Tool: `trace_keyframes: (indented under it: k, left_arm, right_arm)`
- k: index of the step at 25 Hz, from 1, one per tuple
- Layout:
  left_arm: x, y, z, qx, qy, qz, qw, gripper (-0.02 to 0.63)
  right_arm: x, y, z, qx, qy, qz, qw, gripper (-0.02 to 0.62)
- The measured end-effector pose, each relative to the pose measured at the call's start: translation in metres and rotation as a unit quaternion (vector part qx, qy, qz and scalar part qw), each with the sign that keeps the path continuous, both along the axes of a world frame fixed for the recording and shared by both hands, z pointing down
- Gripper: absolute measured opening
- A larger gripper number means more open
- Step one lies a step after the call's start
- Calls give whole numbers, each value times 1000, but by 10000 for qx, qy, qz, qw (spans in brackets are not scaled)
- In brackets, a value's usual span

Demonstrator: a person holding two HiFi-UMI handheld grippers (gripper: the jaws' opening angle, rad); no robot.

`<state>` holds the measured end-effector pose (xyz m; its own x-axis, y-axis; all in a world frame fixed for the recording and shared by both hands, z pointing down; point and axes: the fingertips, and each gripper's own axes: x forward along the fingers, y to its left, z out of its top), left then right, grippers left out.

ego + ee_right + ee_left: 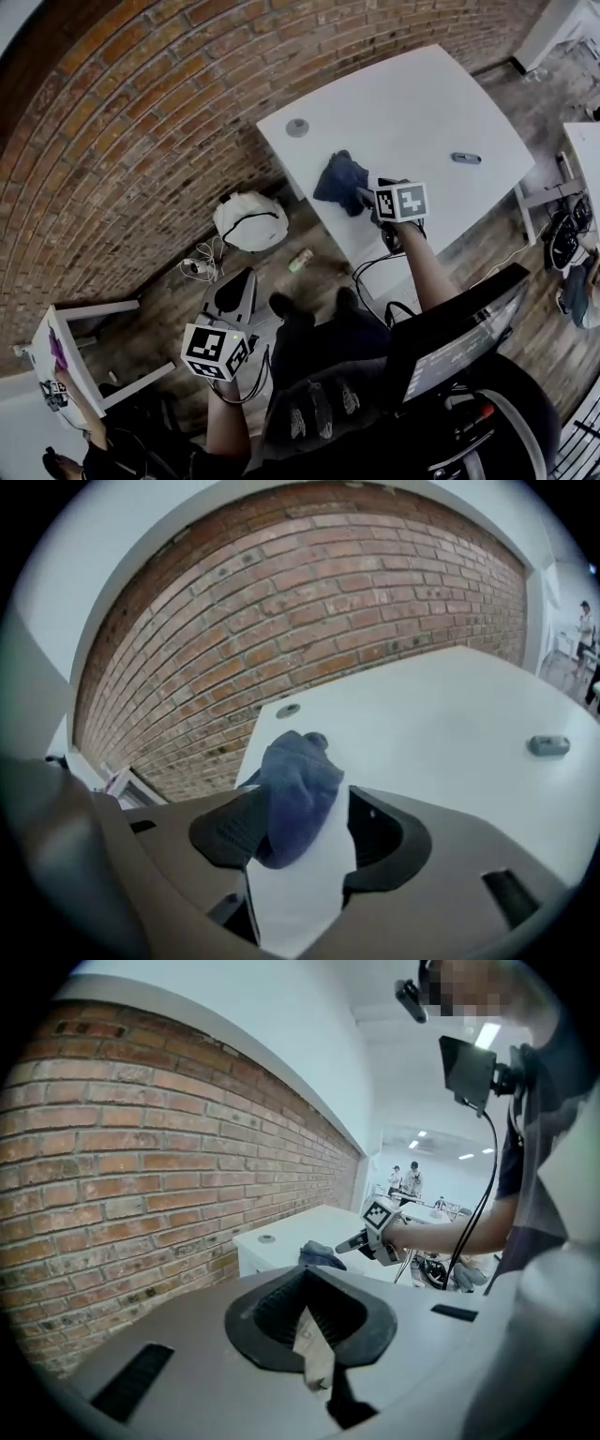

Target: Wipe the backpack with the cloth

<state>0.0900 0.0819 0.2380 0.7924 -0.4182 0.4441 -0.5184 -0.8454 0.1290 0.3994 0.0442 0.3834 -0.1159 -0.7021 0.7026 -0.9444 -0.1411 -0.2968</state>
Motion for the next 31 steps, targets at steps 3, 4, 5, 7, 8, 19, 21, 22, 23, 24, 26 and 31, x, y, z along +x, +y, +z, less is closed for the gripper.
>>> trace_keyframes:
  k: [3, 4, 5, 7, 8, 19, 21, 22, 23, 24, 26, 31]
  left_arm:
    - [9, 5, -4, 16, -38, -18, 10000, -2]
    - [13, 7, -5, 26, -43, -14, 10000, -2]
    - [17, 9, -6, 38, -49, -6, 10000, -2]
    - [26, 13, -8, 63, -69, 13, 10000, -2]
    - [30, 15, -9, 73, -81, 28, 9999, -2]
    - [42, 20, -35, 209, 280, 228, 9991, -2]
    - [42, 22, -41, 255, 396, 386, 9981, -2]
    - [40, 25, -45, 282, 454, 453, 9975, -2]
    - [37, 27, -48, 307, 522, 504, 9969, -2]
    - [32, 30, -51, 328, 599, 549, 9962, -2]
    - [22, 36, -55, 366, 748, 657, 9944, -2]
    - [-28, 58, -65, 376, 1056, 891, 9897, -2]
  right_arm:
    - [-1, 4, -47, 717, -94, -344, 9968, 143]
    - [-5, 5, -63, 944, -107, -497, 9942, 7]
    - [-10, 7, -77, 1115, -54, -699, 9913, 0]
    - [-25, 9, -100, 1351, 97, -1146, 9841, -2]
    - [-33, 11, -110, 1455, 134, -1341, 9801, -2]
    - [-139, 38, -191, 2305, 269, -2775, 9323, -2]
    - [-133, 45, -199, 2345, 296, -2558, 9374, -2]
    - [-133, 50, -203, 2350, 291, -2493, 9390, -2]
    - [-134, 55, -206, 2338, 316, -2450, 9404, -2]
    - [-138, 61, -208, 2313, 366, -2407, 9419, -2]
    - [-150, 73, -210, 2275, 433, -2290, 9455, -2]
    - [-211, 101, -218, 2298, 458, -2165, 9478, -2]
